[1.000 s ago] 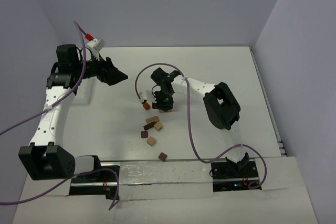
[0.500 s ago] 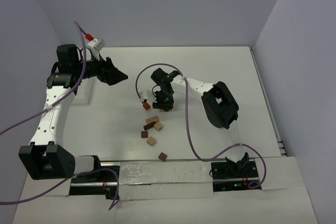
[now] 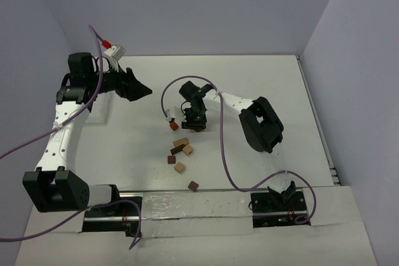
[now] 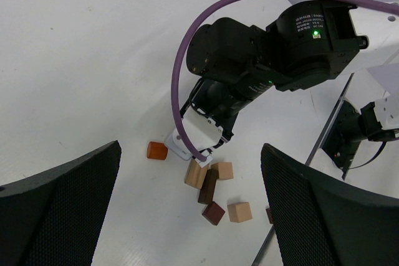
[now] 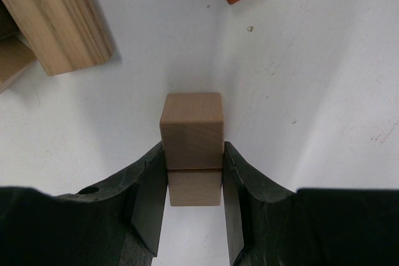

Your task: Build the wood block tower

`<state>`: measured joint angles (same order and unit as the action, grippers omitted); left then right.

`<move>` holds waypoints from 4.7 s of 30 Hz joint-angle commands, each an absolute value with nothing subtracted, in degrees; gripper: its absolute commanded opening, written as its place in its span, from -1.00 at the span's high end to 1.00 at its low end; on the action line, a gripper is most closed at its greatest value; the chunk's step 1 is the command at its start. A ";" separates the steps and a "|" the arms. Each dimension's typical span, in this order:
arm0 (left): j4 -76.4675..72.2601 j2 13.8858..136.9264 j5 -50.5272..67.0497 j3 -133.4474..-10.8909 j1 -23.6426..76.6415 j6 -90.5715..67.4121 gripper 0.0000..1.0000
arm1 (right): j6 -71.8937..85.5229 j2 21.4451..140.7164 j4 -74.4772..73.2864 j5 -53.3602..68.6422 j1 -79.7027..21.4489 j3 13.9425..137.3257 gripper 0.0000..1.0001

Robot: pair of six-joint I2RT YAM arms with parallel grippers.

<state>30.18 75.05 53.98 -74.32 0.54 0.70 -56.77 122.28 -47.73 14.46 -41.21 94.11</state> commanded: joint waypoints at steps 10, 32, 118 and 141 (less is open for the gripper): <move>28.48 75.59 54.15 -76.82 0.09 1.58 -0.98 | -57.05 123.27 -46.28 13.73 -40.87 93.50 1.00; 27.95 76.29 54.32 -76.99 0.09 0.70 -0.98 | -52.56 126.55 -45.96 12.39 -40.16 100.19 1.00; 27.51 75.76 51.94 -76.42 0.09 -1.45 -0.99 | 24.75 126.70 -46.37 -7.38 -37.22 103.14 1.00; 27.04 75.75 51.59 -76.33 0.09 -1.84 -0.99 | 32.75 131.36 -50.07 -0.36 -36.12 103.44 0.96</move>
<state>29.40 76.03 51.25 -74.39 0.54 -1.39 30.94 127.99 -47.73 -2.16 -36.23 103.29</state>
